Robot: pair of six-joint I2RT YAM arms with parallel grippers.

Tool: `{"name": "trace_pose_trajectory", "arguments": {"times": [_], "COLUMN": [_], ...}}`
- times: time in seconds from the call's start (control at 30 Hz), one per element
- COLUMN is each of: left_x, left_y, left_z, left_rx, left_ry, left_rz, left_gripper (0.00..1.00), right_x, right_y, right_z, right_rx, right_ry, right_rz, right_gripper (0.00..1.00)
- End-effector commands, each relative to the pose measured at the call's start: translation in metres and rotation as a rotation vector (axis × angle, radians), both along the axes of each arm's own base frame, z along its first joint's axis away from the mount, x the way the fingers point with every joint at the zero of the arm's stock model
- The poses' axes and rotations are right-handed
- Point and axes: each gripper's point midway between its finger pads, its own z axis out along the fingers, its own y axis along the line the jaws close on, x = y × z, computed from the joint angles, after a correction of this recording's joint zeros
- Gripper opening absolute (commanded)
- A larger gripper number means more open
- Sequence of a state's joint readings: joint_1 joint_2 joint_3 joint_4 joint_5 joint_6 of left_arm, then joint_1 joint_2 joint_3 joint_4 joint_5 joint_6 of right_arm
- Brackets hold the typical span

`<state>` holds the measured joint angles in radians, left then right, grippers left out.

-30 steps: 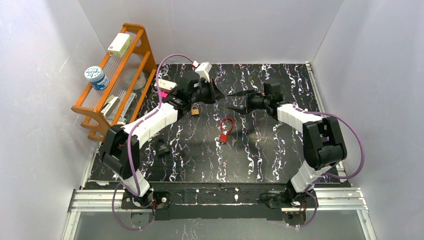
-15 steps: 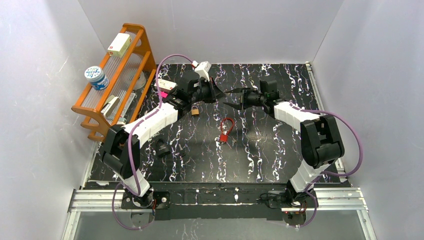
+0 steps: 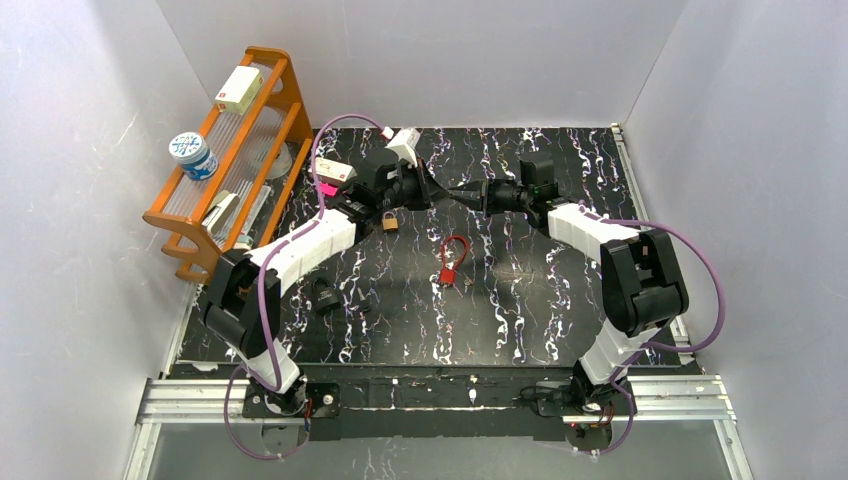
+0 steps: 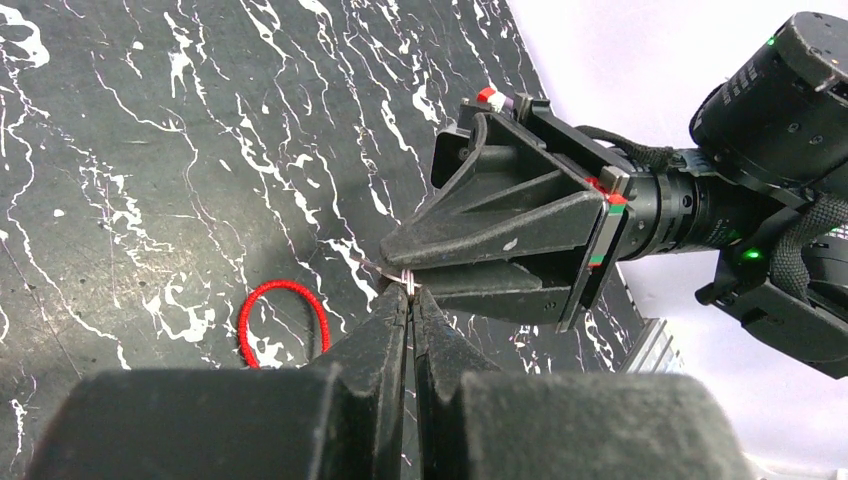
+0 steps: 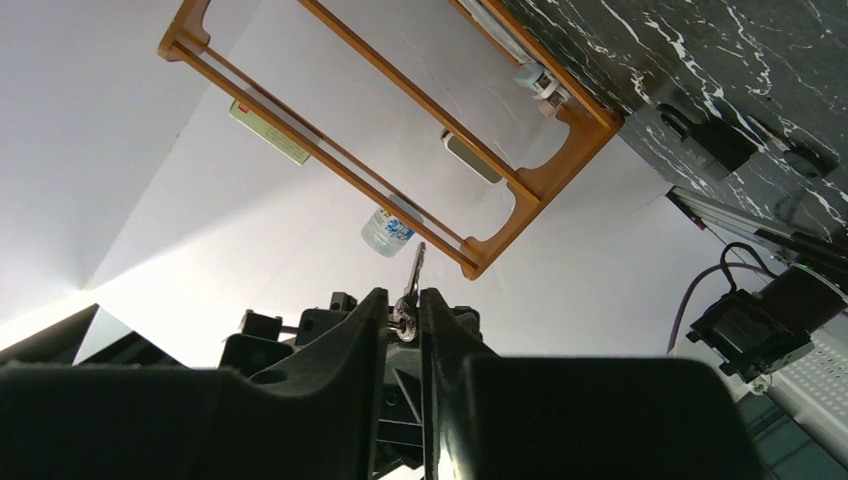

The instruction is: Unlock with the key

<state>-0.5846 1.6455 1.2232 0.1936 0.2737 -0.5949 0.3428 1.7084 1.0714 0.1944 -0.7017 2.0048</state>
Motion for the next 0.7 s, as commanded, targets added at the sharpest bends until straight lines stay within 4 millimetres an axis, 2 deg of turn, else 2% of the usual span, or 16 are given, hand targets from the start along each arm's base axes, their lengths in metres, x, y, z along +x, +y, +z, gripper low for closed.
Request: {"name": "trace_pose_trajectory", "arguments": {"times": [0.0, 0.33, 0.37, 0.5, 0.53, 0.67], "left_x": [-0.005, -0.011, -0.012, -0.012, -0.011, -0.004], "left_y": [0.005, 0.009, 0.01, 0.016, 0.018, 0.021], "left_z": [0.014, 0.014, 0.015, 0.017, 0.02, 0.049], "left_rx": [-0.016, -0.016, -0.013, 0.005, -0.003, -0.105], "left_ry": [-0.028, -0.018, -0.014, 0.006, 0.01, 0.024], "left_rz": [0.011, 0.014, 0.016, 0.05, 0.065, 0.087], "left_gripper": [0.0, 0.01, 0.08, 0.54, 0.63, 0.85], "right_x": [0.002, 0.008, 0.009, 0.015, 0.017, 0.019], "right_y": [0.002, 0.0, -0.001, -0.014, -0.018, -0.035], "right_z": [0.015, 0.019, 0.019, 0.021, 0.023, 0.05], "right_rx": [0.024, -0.028, -0.041, -0.125, -0.14, -0.134], "right_ry": [-0.059, -0.174, -0.197, -0.349, -0.411, -0.691], "right_rz": [-0.001, -0.002, -0.003, 0.009, 0.016, 0.028], "right_gripper": [0.22, 0.03, 0.01, 0.01, 0.01, 0.01]}}
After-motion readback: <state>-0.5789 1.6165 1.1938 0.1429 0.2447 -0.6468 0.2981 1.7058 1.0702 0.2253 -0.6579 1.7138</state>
